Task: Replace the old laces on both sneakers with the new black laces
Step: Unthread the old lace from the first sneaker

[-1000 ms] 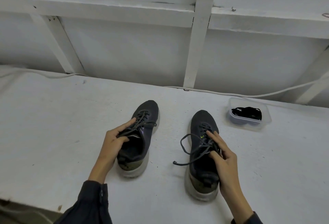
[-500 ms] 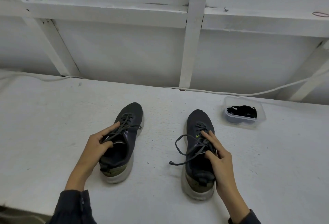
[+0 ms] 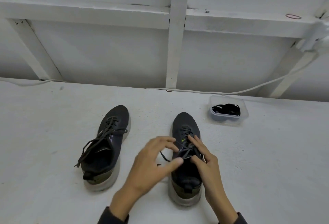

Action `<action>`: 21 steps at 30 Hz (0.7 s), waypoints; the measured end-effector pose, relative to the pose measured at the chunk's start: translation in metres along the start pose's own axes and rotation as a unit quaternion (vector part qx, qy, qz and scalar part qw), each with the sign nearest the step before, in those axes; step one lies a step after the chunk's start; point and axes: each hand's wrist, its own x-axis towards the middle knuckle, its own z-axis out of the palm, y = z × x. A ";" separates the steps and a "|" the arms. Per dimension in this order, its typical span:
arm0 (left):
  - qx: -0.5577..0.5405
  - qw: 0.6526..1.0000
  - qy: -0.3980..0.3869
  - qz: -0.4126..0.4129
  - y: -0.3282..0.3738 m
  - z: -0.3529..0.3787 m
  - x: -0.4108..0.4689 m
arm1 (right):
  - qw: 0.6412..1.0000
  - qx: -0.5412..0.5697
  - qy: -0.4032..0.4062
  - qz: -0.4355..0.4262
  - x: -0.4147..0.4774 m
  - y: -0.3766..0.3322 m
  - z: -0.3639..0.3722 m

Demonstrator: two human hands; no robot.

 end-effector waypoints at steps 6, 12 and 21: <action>0.124 0.991 0.025 0.030 -0.006 0.021 0.004 | 0.999 0.002 0.031 -0.015 0.000 -0.007 -0.027; 0.122 0.988 0.074 0.055 -0.012 0.020 0.005 | 0.995 -0.065 0.067 -0.028 0.000 0.000 -0.035; 0.089 0.993 0.047 0.063 -0.017 0.022 0.010 | 0.985 -0.128 0.051 -0.106 0.012 0.004 -0.028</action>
